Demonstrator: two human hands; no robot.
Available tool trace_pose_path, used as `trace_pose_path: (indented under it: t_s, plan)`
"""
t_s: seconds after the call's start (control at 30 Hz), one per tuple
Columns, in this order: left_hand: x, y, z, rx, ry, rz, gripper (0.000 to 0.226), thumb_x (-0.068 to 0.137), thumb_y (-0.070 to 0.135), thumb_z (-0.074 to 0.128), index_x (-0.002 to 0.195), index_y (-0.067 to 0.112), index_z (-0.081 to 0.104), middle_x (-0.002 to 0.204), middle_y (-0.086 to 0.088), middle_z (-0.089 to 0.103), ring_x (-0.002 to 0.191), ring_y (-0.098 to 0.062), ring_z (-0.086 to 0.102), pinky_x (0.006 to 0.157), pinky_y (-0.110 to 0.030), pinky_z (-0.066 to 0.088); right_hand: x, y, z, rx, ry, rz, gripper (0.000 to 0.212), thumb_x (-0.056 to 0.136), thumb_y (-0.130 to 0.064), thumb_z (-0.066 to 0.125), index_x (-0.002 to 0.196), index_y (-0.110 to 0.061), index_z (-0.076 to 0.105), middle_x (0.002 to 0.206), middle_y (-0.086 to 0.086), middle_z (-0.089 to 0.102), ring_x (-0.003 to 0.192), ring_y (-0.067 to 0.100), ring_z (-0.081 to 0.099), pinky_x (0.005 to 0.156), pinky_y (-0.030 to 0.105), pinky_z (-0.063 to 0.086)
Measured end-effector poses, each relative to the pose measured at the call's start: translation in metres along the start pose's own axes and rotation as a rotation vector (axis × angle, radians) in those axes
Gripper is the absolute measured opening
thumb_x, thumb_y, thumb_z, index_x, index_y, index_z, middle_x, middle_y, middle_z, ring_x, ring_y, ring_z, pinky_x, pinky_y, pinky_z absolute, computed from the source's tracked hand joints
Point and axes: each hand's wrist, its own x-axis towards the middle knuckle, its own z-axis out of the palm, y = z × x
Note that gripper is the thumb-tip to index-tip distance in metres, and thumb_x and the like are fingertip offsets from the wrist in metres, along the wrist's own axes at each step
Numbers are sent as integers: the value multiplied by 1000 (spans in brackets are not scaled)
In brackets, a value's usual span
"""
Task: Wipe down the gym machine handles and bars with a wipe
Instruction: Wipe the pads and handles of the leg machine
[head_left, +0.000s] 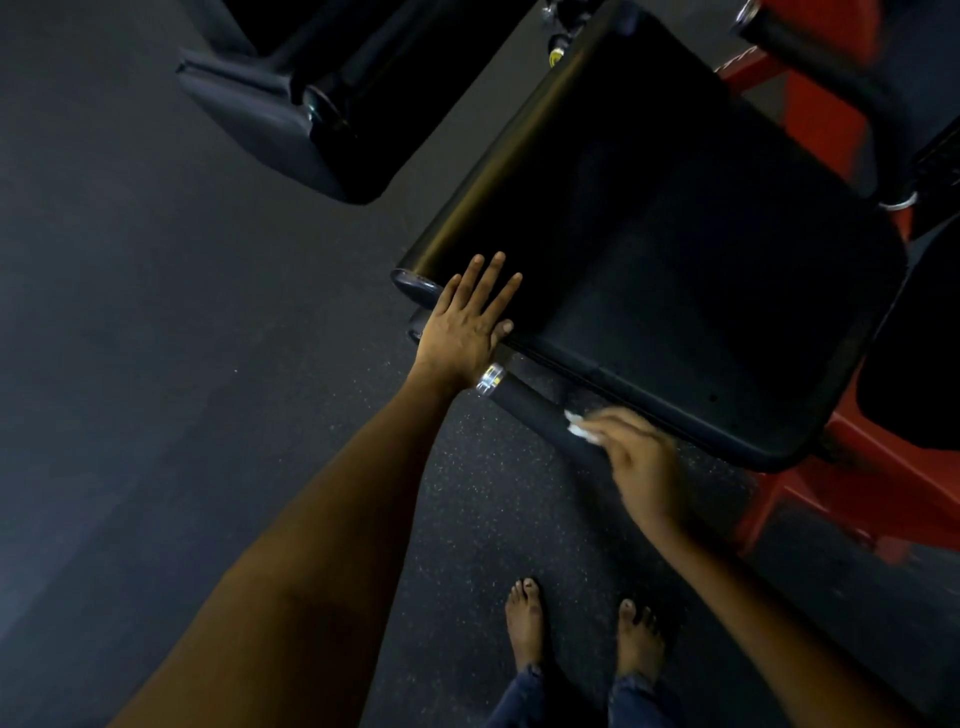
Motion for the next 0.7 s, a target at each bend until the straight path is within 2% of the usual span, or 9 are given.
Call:
trace_pose_path:
  t_s: [0.07,0.17,0.2,0.3,0.4,0.47,0.53,0.63,0.7]
  plan:
    - [1,1,0,-12,1,-5,56,103,43,13,149,25,-13,161,-3,-15,148,-22,-18,115,-33,-16,-5,21,-8,-62,-8,184,23,92,0,48,102,-2,68,100,12,67,85,14,60,68,4,42]
    - [1,0,0,-8,-13,-6,55,105,41,16,148,25,-14,161,-3,-16,147,-22,-19,116,-34,-14,36,21,2,124,-297,402,18,92,1,51,99,1,68,104,15,67,89,16,58,81,26,50]
    - [1,0,0,-7,-11,0,54,104,43,12,148,25,-13,162,-3,-14,148,-22,-17,117,-34,-13,58,12,9,210,-398,444,17,93,0,51,98,1,68,103,14,67,87,16,59,80,28,50]
    - [1,0,0,-20,-3,16,59,95,48,-2,148,25,-9,162,-4,-9,149,-23,-13,117,-34,-11,107,-20,27,396,-538,496,19,94,-2,50,104,2,66,87,5,65,75,11,56,65,23,46]
    - [1,-2,0,-38,-10,21,61,92,49,-4,148,25,-8,162,-4,-9,149,-23,-12,117,-34,-11,101,-23,28,651,-540,545,19,95,-2,48,108,3,61,86,2,63,77,7,58,65,15,50]
    - [2,-2,1,-52,-1,19,61,93,49,-2,149,25,-8,162,-4,-8,149,-23,-12,116,-33,-13,89,-7,18,744,-602,594,18,95,2,45,100,-3,61,90,3,63,82,8,59,69,14,51]
    - [2,-2,2,-51,4,18,60,93,49,-1,149,25,-7,162,-4,-8,149,-23,-12,115,-31,-16,95,5,9,650,-734,609,23,95,4,44,95,-13,61,91,3,61,84,10,57,73,22,49]
    - [1,-3,2,-45,11,26,60,94,48,0,150,25,-5,162,-4,-7,149,-23,-11,115,-30,-16,123,-6,12,277,-898,573,28,94,6,41,92,-15,60,88,4,57,79,15,53,69,31,45]
    - [1,-4,2,-42,24,38,61,95,46,3,152,25,-1,162,-5,-5,149,-23,-10,115,-29,-16,138,-28,23,277,-827,511,24,95,5,42,96,-10,60,82,4,57,73,12,52,64,26,45]
